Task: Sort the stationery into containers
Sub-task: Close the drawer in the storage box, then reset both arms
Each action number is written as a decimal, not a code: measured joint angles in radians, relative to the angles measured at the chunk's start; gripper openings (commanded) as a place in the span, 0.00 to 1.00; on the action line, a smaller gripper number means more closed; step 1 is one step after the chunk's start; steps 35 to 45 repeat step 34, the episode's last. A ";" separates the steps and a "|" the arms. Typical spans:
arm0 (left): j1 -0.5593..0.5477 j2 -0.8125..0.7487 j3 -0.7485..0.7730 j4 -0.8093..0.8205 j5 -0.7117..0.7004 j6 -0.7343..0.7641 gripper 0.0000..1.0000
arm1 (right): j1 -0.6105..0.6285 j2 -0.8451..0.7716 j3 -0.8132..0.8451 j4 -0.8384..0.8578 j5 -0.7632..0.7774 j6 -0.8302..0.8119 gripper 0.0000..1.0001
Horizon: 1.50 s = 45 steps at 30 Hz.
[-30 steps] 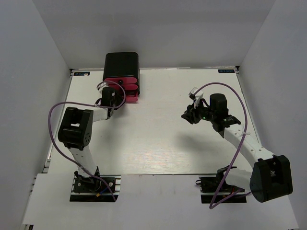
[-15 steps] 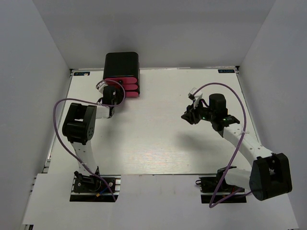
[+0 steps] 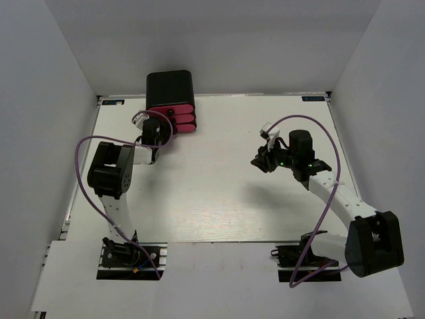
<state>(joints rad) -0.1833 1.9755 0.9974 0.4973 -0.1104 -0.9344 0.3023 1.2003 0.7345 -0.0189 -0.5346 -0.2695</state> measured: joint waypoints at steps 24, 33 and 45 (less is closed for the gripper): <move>0.000 -0.735 -0.376 -0.164 0.184 0.307 1.00 | -0.060 -0.023 -0.028 0.001 0.024 0.029 0.84; 0.000 -1.186 -0.397 -0.470 0.304 0.659 1.00 | -0.099 -0.211 -0.112 0.100 0.187 0.192 0.90; 0.000 -1.215 -0.410 -0.489 0.309 0.683 1.00 | -0.102 -0.219 -0.117 0.106 0.200 0.198 0.90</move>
